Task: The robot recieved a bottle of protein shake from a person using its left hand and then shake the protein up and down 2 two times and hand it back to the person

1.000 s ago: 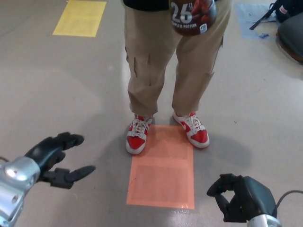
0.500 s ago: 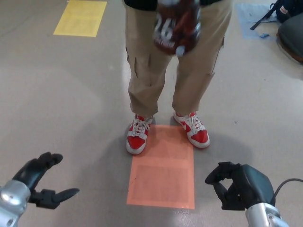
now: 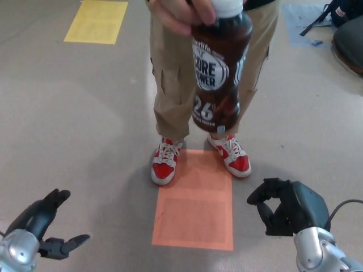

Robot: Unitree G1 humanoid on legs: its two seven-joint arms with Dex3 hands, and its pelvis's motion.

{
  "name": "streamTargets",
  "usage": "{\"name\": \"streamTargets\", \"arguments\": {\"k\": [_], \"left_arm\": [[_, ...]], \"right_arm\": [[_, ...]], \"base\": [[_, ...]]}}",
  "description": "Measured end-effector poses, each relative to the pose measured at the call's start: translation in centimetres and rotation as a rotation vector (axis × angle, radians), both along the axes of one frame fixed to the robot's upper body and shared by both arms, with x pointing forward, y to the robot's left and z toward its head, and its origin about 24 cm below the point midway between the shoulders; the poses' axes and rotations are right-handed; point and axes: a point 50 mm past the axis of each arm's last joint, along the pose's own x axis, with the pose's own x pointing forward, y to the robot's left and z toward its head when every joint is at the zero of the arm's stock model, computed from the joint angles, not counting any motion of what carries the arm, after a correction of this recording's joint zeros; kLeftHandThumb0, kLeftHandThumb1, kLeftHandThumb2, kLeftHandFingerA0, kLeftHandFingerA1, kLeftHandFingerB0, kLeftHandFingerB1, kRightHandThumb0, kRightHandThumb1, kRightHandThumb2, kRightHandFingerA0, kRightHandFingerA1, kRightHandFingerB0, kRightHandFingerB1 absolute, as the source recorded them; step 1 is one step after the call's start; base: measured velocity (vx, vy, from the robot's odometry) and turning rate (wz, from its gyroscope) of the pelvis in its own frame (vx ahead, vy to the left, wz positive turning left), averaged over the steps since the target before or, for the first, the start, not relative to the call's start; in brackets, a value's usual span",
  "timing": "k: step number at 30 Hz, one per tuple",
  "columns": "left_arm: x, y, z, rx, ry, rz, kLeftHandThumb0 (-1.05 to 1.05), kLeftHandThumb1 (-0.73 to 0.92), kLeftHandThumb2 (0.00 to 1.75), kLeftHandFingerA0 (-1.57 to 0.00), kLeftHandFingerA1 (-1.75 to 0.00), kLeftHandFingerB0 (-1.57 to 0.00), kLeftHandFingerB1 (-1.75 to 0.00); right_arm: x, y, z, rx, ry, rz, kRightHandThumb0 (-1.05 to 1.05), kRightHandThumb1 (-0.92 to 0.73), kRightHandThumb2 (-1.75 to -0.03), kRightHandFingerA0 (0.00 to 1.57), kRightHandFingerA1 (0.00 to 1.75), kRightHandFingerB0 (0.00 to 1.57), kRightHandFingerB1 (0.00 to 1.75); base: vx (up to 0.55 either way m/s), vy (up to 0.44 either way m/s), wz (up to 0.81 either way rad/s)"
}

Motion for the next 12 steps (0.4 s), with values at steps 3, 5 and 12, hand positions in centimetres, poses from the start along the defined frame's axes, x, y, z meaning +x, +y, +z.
{"name": "streamTargets", "arguments": {"k": [3,5,12], "left_arm": [[-0.1,-0.1,-0.1,0.035,-0.031,-0.029,-0.61,0.62,0.60,-0.34,-0.34,-0.11,-0.22],[-0.3,-0.2,-0.2,0.054,-0.051,-0.048,-0.64,0.57,0.82,-0.31,-0.44,-0.09,-0.37],[-2.4,-0.8,-1.7,0.107,-0.095,-0.108,-0.51,0.69,0.60,-0.49,-0.37,-0.28,-0.31]], "right_arm": [[0.1,-0.1,0.0,0.001,0.008,-0.008,-0.40,-0.45,-1.21,0.87,1.14,0.94,0.72],[0.0,-0.2,-0.1,0.001,0.015,-0.012,-0.42,-0.48,-1.16,0.93,0.98,0.95,0.70],[-1.4,-0.5,-1.5,-0.012,0.067,-0.016,-0.44,-0.55,-1.12,0.94,1.08,0.94,0.70]], "base": [[0.00,0.000,0.00],[0.00,0.000,0.00],[0.00,0.000,0.00]]}}
